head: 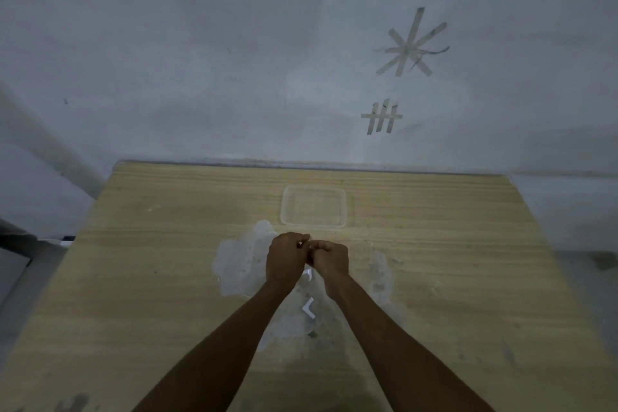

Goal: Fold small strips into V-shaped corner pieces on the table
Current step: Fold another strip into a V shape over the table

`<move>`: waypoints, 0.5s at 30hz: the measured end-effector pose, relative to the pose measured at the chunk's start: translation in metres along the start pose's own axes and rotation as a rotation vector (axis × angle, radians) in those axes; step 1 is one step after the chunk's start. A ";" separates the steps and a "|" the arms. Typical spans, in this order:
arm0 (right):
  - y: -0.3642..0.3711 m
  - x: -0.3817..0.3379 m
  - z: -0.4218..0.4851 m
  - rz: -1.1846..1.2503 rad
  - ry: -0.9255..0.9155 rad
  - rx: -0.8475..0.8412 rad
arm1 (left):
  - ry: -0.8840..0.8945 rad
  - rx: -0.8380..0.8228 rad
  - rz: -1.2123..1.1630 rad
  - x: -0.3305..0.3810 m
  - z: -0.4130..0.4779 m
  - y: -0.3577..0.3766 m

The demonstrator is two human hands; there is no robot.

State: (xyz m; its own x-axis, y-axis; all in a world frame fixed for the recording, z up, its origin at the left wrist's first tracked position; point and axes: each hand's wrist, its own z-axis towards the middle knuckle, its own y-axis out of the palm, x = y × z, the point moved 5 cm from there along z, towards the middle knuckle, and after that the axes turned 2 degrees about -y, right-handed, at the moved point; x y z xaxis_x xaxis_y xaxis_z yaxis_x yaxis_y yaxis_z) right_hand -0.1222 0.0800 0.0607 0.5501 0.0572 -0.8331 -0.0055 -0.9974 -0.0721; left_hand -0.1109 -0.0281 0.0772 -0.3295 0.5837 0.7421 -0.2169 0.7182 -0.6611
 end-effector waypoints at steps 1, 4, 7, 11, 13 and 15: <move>0.000 0.000 -0.001 0.003 -0.002 0.001 | -0.002 -0.010 0.000 0.000 0.001 0.000; -0.001 -0.004 -0.001 0.019 -0.008 -0.005 | 0.005 -0.028 0.004 0.002 0.004 -0.002; -0.001 -0.005 0.000 0.023 0.009 0.005 | 0.019 -0.023 -0.003 0.006 0.005 -0.003; -0.005 -0.006 0.000 0.046 0.038 0.045 | 0.037 -0.052 -0.031 0.011 0.007 -0.004; -0.005 -0.008 0.000 0.050 0.018 0.032 | 0.037 -0.055 -0.058 0.013 0.009 -0.005; -0.005 -0.010 -0.001 0.057 0.014 0.019 | 0.025 -0.058 -0.076 0.013 0.010 -0.006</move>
State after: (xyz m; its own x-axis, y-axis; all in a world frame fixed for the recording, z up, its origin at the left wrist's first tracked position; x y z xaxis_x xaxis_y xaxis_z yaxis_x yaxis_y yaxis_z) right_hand -0.1271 0.0844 0.0698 0.5603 -0.0006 -0.8283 -0.0530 -0.9980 -0.0351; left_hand -0.1232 -0.0286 0.0898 -0.2913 0.5349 0.7931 -0.1871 0.7812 -0.5956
